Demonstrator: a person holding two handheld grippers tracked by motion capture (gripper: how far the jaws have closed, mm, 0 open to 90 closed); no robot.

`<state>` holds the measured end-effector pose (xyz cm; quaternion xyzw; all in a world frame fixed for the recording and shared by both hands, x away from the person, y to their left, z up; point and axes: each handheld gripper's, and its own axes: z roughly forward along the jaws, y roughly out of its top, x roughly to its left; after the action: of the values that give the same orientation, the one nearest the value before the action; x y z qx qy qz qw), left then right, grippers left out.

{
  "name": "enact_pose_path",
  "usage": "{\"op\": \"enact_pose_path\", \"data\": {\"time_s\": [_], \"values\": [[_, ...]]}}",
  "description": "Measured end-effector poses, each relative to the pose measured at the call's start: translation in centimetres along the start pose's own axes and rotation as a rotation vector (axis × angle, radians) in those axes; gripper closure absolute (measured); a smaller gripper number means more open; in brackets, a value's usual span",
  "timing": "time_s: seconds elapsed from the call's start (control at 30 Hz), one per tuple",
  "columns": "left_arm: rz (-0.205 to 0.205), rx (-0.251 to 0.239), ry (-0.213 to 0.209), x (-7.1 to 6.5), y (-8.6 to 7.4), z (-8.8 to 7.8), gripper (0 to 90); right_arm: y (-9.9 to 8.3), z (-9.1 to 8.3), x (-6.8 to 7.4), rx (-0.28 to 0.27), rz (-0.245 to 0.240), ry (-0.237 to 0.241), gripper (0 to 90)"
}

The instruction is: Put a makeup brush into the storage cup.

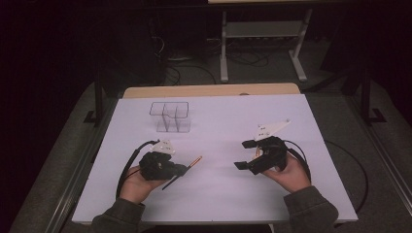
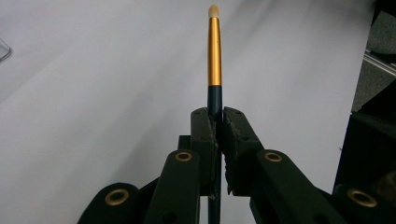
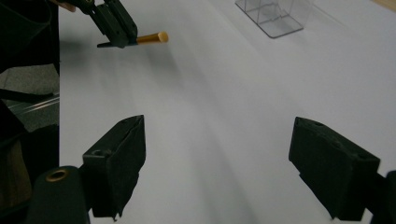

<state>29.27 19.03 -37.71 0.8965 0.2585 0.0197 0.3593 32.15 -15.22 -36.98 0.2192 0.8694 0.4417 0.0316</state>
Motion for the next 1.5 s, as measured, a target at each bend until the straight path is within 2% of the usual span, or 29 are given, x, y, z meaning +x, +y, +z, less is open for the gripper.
{"op": "enact_pose_path", "data": {"time_s": [0.23, 0.5, 0.53, 0.63, 0.9, 0.97, 1.07, 1.1, 1.13, 1.17, 1.27, 1.5], "values": [[-0.005, -0.032, -0.017, 0.1, -0.3, -0.2, 83.4, 1.4, 1.2, 0.5, 0.021, -0.031, 0.035, 19.5], [0.011, -0.066, -0.041, 0.0, -0.2, -0.5, 83.4, 2.2, 2.1, 1.1, 0.025, -0.043, 0.073, 20.6], [0.013, -0.076, -0.048, 0.0, -0.2, -0.5, 83.4, 2.2, 2.2, 1.1, 0.027, -0.064, 0.069, 20.9], [0.013, -0.086, -0.058, -0.2, 0.0, -0.6, 83.4, 2.3, 2.2, 1.2, 0.017, -0.046, 0.101, 21.7], [0.047, -0.116, -0.076, -0.7, 0.5, -0.5, 83.3, 2.4, 2.8, 1.4, 0.018, -0.062, 0.134, 22.7], [0.05, -0.118, -0.084, -1.0, 0.6, -0.4, 83.3, 2.4, 2.9, 1.6, 0.015, -0.043, 0.153, 23.6], [0.064, -0.118, -0.095, -1.5, 0.8, -0.3, 83.3, 2.5, 3.1, 1.8, 0.022, -0.046, 0.172, 27.2], [0.064, -0.122, -0.099, -1.6, 0.9, -0.2, 83.4, 2.4, 3.1, 1.8, 0.024, -0.065, 0.17, 28.5], [0.074, -0.123, -0.106, -1.8, 0.9, -0.2, 83.4, 2.5, 3.1, 2.0, 0.019, -0.048, 0.187, 29.8], [0.09, -0.127, -0.112, -1.9, 1.0, -0.2, 83.4, 2.5, 3.2, 2.0, 0.016, -0.062, 0.193, 31.7], [0.118, -0.123, -0.115, -2.2, 1.1, 0.1, 83.4, 2.6, 3.1, 2.4, -0.001, -0.046, 0.24, 37.6], [0.153, -0.124, -0.148, -2.9, 1.4, 0.7, 83.4, 2.9, 3.2, 2.8, -0.018, -0.066, 0.308, 50.1]]}}
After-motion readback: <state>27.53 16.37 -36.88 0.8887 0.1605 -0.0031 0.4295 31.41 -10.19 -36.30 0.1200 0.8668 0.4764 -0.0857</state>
